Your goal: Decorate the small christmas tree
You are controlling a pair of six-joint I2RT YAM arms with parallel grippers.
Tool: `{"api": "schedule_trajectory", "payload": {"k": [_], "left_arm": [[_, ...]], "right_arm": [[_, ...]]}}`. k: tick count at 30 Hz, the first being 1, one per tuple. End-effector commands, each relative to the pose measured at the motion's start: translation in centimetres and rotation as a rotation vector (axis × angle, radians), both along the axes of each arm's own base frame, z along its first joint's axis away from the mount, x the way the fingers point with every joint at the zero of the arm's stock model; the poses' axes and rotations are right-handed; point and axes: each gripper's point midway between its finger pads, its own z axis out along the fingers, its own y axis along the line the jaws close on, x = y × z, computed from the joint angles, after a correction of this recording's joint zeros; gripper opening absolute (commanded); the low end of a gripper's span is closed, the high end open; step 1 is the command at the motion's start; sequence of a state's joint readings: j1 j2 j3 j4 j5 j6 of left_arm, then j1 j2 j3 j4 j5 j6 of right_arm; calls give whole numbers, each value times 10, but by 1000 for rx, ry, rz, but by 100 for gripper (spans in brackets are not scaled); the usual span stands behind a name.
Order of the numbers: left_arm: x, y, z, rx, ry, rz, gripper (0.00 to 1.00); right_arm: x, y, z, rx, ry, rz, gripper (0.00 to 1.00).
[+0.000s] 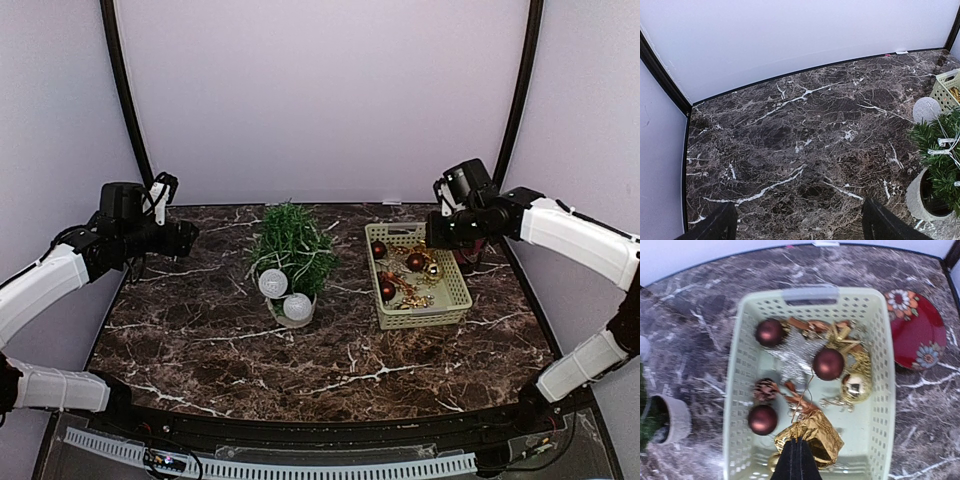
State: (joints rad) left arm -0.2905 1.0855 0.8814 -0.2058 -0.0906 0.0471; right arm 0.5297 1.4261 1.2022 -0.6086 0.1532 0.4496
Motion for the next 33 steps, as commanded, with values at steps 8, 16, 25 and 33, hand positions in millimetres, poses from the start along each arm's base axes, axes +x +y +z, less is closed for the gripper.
{"api": "schedule_trajectory", "payload": {"k": [8, 16, 25, 33], "left_arm": [[-1, 0, 11, -19, -40, -1, 89], [-1, 0, 12, -20, -41, -3, 88], [-2, 0, 13, -21, -44, -5, 88], [-2, 0, 14, -23, -48, -7, 88]], "right_arm": [[-43, 145, 142, 529, -230, 443, 0], [-73, 200, 186, 657, -285, 616, 0], [-84, 233, 160, 648, -216, 664, 0], [-77, 226, 142, 593, -203, 591, 0]]}}
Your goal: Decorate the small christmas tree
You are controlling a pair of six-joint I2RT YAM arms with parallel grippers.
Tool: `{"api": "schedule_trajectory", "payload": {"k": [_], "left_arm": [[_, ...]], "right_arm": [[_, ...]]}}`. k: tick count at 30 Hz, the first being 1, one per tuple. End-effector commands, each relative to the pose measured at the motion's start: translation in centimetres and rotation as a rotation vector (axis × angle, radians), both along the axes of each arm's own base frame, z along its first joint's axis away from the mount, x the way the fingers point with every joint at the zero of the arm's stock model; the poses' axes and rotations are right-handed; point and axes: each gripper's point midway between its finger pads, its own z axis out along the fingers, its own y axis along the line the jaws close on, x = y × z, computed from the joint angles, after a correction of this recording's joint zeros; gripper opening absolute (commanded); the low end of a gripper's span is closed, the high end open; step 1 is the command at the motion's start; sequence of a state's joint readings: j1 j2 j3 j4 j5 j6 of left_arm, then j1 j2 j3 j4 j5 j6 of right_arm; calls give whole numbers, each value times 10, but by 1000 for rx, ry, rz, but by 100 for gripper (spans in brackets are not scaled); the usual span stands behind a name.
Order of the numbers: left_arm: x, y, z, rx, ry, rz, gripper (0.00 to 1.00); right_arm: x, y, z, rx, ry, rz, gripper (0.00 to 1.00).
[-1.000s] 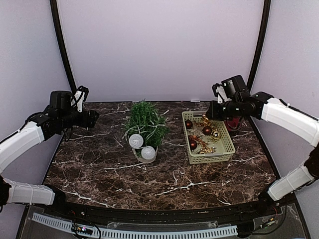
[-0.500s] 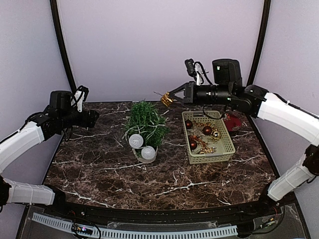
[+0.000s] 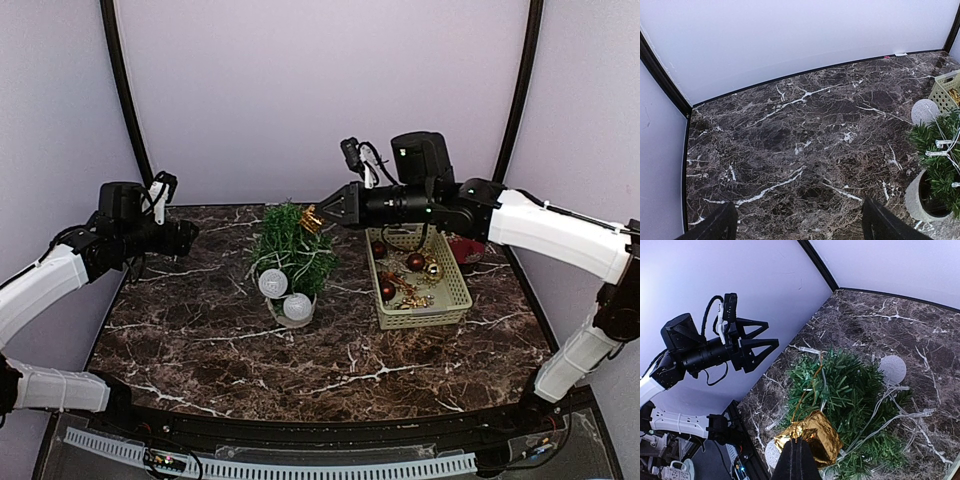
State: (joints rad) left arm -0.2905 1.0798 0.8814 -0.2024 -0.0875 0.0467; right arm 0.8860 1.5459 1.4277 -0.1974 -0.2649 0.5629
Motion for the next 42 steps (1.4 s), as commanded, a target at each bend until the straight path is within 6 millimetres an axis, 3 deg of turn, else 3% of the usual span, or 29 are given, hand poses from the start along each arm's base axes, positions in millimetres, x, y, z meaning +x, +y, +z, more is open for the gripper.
{"api": "schedule_trajectory", "payload": {"k": [1, 12, 17, 21, 25, 31, 42], "left_arm": [[-2, -1, 12, -22, -40, -11, 88], [-28, -69, 22, -227, -38, -391, 85], [-38, -95, 28, -266, -32, -475, 84], [-50, -135, 46, -316, -32, -554, 84], [-54, -160, 55, -389, -13, -614, 84], [-51, -177, 52, -426, -1, -653, 84], [-45, -187, 43, -426, 29, -679, 81]], "right_arm": [[2, -5, 7, 15, -23, -47, 0], [4, -8, -20, -49, 6, -66, 0], [5, -5, -30, -85, 10, -60, 0], [5, 0, -32, -97, 6, -52, 0], [3, 6, -32, -103, -4, -48, 0], [-1, 13, -32, -90, -5, -34, 0], [6, 29, -31, -18, -15, -77, 0]]}}
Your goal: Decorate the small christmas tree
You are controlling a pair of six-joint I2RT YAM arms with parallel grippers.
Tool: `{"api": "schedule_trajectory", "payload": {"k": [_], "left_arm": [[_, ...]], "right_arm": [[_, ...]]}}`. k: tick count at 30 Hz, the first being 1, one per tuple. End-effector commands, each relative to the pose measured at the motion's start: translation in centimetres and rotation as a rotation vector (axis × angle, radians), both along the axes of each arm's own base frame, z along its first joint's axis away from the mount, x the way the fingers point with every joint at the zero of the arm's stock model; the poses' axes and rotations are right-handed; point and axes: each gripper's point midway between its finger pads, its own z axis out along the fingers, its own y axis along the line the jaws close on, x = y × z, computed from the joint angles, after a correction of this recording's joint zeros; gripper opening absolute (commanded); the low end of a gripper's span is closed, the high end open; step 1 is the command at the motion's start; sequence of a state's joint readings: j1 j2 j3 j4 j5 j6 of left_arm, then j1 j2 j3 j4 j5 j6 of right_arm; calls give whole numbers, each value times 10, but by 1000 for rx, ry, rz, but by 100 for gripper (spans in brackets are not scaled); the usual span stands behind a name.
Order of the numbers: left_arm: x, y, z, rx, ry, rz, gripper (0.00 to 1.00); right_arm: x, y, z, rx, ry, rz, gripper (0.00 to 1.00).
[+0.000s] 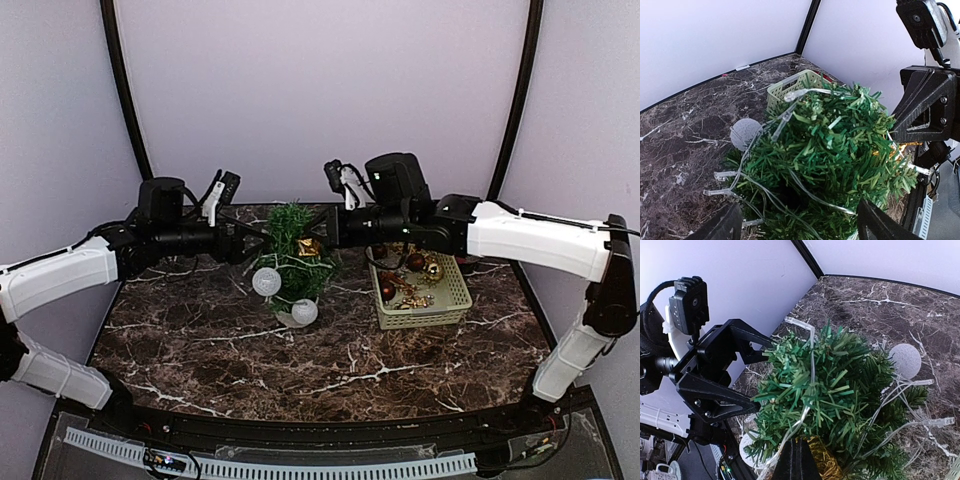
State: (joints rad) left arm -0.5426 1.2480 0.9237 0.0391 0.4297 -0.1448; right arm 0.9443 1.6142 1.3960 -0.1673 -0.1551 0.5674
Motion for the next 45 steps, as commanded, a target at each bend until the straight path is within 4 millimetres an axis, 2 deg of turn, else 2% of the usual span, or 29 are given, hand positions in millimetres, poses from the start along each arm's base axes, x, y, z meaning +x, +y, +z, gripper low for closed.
{"api": "schedule_trajectory", "payload": {"k": [1, 8, 15, 21, 28, 30, 33, 37, 41, 45], "left_arm": [[1, -9, 25, -47, -49, -37, 80], [0, -9, 23, -48, -41, -38, 75], [7, 12, 35, -32, -79, 97, 79], [8, 31, 43, -20, -77, 203, 83], [6, 54, 51, 10, -76, 302, 87], [4, 62, 55, 16, -78, 336, 88], [2, 76, 52, 40, -51, 380, 91], [5, 106, 34, 79, 12, 439, 91], [12, 149, 15, 113, 47, 521, 91], [21, 173, -5, 150, 84, 545, 91]], "right_arm": [[7, 11, 12, 66, -33, -40, 0], [13, 8, 11, 61, -48, -76, 0], [9, -3, 33, 80, -74, -91, 0], [8, -19, 47, 67, -110, -126, 23], [9, -39, 58, 59, -143, -190, 40], [9, -49, 63, 54, -154, -217, 45], [12, -72, 64, 13, -160, -292, 49], [16, -117, 46, -94, -129, -408, 58], [24, -171, 1, -222, -17, -508, 64], [37, -221, -47, -308, 102, -593, 65]]}}
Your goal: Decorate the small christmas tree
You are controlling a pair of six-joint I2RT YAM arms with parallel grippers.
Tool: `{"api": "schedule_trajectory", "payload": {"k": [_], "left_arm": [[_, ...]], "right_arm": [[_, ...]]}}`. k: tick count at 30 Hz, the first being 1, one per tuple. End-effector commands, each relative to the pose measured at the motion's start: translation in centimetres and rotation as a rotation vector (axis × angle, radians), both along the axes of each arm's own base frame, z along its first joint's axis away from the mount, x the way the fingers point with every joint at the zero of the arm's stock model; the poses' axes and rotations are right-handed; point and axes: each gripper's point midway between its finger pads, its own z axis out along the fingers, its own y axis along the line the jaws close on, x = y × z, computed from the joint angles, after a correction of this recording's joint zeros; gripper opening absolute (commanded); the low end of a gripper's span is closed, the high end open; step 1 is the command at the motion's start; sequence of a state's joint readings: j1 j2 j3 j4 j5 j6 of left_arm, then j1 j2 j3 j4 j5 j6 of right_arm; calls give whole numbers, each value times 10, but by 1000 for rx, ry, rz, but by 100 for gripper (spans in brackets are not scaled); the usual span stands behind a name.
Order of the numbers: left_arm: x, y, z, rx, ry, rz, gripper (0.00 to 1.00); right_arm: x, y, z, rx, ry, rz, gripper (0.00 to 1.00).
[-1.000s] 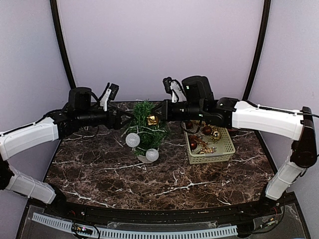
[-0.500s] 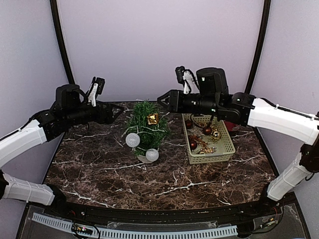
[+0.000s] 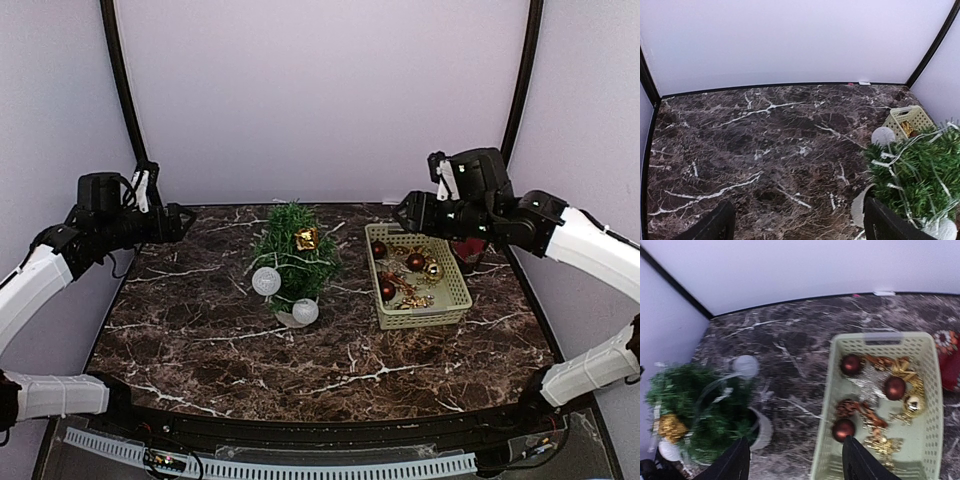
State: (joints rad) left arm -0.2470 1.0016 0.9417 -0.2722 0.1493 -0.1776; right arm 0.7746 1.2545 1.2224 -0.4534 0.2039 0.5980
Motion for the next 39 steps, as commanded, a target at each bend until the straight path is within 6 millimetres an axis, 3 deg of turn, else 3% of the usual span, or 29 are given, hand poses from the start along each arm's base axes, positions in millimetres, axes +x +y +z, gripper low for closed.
{"api": "schedule_trajectory", "payload": {"k": [1, 3, 7, 13, 22, 33, 39], "left_arm": [[-1, 18, -29, 36, 74, -15, 91], [6, 27, -33, 51, 68, 3, 92], [17, 40, -31, 122, 29, 46, 91], [17, 55, -48, 189, 49, 109, 91], [17, 66, -49, 254, 37, 144, 91], [19, 63, -56, 247, 54, 126, 90], [18, 64, -57, 254, 50, 131, 91]], "right_arm": [[7, -57, -69, -114, 179, -124, 66], [15, -73, -85, -141, 208, -162, 64], [31, -97, -113, -204, 262, -207, 50], [55, -116, -152, -278, 331, -250, 48], [98, -98, -185, -338, 361, -200, 47], [135, -80, -210, -390, 350, -138, 58], [129, -82, -195, -394, 335, -130, 61]]}}
